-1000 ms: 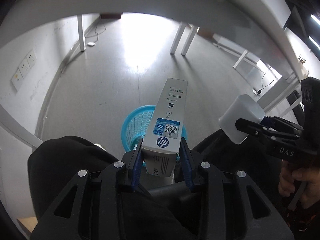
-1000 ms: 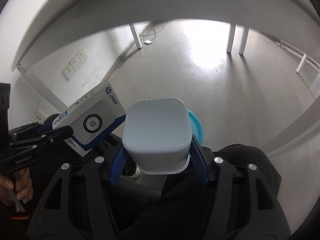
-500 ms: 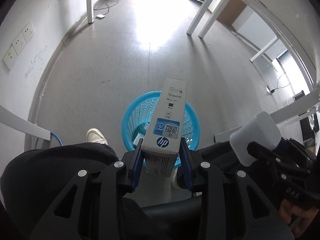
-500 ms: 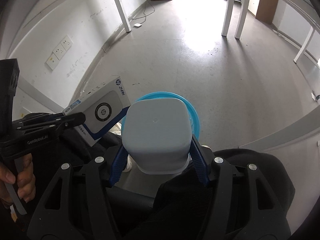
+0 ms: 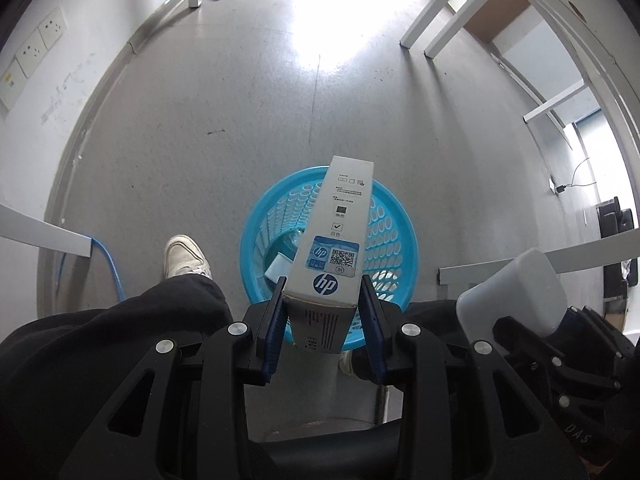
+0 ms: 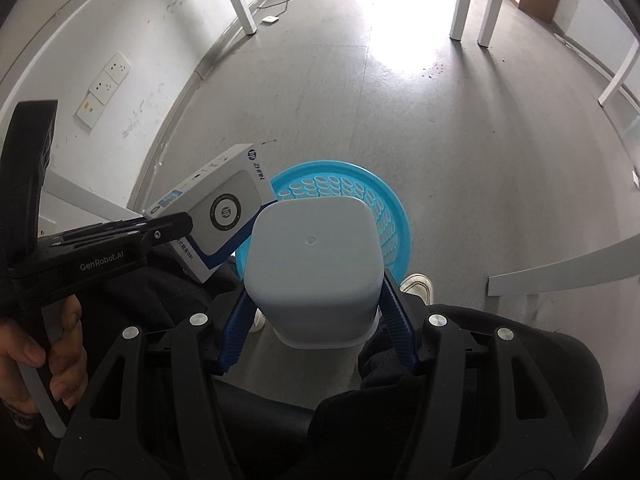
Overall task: Collect trash
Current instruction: 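Carry the HP box and white cup down over the blue wastebasket with both tools, then open both tools to drop the box and cup into the wastebasket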
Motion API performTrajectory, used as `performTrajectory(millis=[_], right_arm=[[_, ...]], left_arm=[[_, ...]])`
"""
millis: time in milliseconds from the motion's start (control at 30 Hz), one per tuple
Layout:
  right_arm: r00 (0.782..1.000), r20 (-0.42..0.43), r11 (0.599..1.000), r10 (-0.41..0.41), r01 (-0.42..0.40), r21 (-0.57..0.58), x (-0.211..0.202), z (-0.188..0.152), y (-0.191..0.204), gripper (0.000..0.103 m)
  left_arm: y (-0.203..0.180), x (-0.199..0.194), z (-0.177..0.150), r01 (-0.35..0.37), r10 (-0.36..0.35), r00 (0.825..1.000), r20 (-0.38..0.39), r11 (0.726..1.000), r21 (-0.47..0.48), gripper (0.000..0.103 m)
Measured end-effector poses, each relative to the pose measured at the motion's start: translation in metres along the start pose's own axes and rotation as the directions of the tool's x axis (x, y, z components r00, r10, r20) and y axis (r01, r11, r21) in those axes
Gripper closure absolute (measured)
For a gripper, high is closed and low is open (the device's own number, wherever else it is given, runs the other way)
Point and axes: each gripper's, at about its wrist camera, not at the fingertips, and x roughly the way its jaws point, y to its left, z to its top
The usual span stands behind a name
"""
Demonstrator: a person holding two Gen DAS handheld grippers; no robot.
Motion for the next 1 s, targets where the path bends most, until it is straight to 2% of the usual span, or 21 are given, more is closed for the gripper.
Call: performTrajectory(millis=[233, 467, 700, 1000], right_arm=[[0.998, -0.069, 1.0, 0.015, -0.013, 0.023, 0.031, 0.018, -0.004, 0.047], [0.99, -0.138, 0.999, 0.024, -0.019, 0.036, 0.068, 0.035, -0.007, 0.047], [0.975, -0.211, 0.992, 0.069, -0.046, 0.115, 0.1, 0.049, -0.022, 0.047], [0.951, -0.284, 0.976, 0.119, -0.059, 0.21, 0.138, 0.063, -0.042, 0.047]], left_arm=[[0.015, 0.024, 0.014, 0.016, -0.023, 0.997, -0.073, 0.995, -0.094, 0.069], [0.018, 0.041, 0.022, 0.002, -0.015, 0.993, -0.118, 0.994, -0.11, 0.069], [0.02, 0.058, 0.033, -0.018, 0.001, 0.988, -0.155, 0.994, -0.107, 0.069], [0.027, 0.076, 0.046, 0.014, -0.045, 0.979, -0.199, 0.988, -0.155, 0.069]])
